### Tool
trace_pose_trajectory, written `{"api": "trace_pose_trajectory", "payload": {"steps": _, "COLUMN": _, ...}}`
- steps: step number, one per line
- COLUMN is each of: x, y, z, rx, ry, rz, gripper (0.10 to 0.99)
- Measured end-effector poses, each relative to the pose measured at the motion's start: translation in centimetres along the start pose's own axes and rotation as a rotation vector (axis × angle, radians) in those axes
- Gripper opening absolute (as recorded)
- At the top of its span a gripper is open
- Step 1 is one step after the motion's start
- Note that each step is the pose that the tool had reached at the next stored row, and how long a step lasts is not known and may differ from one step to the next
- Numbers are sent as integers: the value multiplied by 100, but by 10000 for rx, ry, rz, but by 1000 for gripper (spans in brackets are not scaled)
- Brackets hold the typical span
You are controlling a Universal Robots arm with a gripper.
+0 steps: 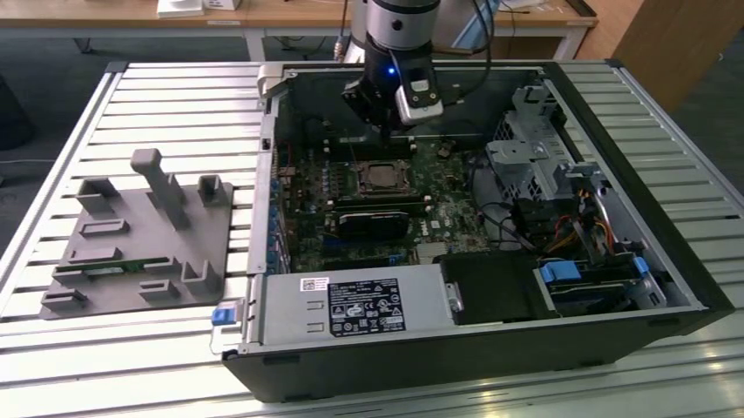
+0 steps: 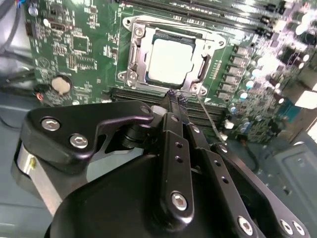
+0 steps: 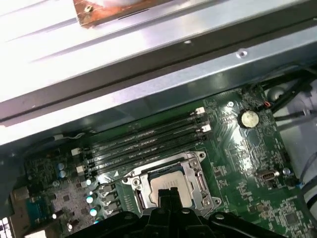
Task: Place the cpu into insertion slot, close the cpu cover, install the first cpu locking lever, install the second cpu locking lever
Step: 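Install the first cpu locking lever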
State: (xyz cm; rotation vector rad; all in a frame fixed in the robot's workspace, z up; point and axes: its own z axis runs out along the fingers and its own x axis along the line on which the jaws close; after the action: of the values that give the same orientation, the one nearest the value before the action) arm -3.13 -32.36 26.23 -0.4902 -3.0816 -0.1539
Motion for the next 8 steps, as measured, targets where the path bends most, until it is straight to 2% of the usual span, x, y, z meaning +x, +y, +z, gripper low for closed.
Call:
{"api": "trace_pose_trajectory", "payload": {"steps": 5, "x": 0, "y": -2, "z": 14, "rx": 30, "ry": 73, "rz": -871, "gripper": 106}}
{"api": "trace_pose_trajectory", "payload": {"steps": 8, "x": 10, "y": -13, "z": 16, "rx": 20, "ry": 49, "rz": -1080, "gripper": 106}}
